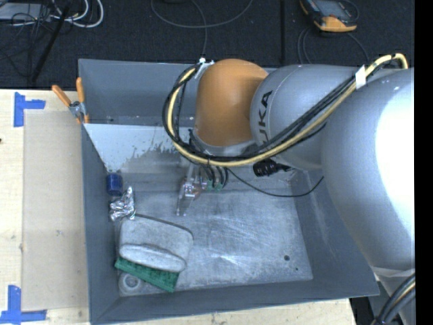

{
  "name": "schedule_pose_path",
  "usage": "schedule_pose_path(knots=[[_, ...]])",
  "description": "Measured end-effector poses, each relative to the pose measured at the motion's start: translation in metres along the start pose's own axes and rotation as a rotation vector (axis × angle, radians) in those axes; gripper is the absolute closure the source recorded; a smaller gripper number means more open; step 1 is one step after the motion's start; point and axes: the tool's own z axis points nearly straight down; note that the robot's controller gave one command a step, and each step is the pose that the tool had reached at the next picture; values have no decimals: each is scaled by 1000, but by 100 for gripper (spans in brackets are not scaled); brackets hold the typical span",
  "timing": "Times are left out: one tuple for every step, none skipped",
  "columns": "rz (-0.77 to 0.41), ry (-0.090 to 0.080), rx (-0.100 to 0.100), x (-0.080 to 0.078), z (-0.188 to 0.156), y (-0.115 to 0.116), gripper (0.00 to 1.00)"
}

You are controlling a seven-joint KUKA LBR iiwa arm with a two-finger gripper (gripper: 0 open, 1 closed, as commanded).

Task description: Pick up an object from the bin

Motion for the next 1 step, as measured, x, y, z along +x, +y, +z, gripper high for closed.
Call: schedule_pose_path(knots=[[-109,2,5,3,9,-107,0]])
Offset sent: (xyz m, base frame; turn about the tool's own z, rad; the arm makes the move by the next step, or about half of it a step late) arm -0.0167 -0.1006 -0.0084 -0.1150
